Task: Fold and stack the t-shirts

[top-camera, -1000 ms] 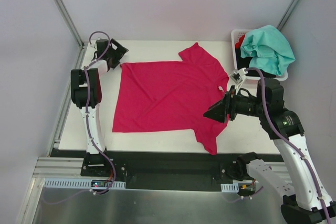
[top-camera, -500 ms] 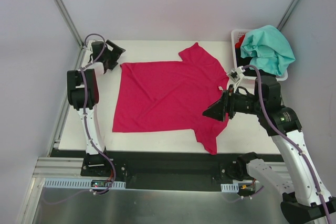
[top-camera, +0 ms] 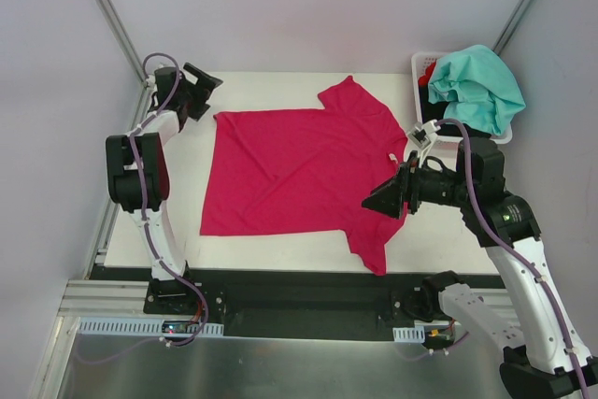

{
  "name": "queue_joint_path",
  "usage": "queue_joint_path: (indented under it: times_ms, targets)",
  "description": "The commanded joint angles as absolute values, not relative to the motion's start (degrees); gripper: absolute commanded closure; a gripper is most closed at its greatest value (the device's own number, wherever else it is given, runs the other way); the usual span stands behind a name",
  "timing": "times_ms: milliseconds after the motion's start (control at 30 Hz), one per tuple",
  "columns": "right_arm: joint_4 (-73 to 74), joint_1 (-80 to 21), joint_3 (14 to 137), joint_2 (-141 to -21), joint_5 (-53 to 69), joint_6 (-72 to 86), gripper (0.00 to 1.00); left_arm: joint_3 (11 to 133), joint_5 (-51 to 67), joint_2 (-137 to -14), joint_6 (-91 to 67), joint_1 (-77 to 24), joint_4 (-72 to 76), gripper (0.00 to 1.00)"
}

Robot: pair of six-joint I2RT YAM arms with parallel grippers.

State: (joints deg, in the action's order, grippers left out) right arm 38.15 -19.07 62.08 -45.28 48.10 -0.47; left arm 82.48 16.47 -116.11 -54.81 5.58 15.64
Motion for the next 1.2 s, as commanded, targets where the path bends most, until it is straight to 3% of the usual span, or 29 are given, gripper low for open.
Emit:
queue_joint_path:
  times_ms: [0, 1167]
  targets:
    - [36.21, -19.34, 62.84, -44.74, 49.57, -0.26, 0.35, 83.58, 13.81, -114.34, -53.18, 4.05, 7.05, 0.01]
    - [36.39, -19.34, 62.67, -45.00, 49.39, -0.18, 0.35, 89.12, 11.42, -123.57, -52.38, 3.69, 2.02, 0.01]
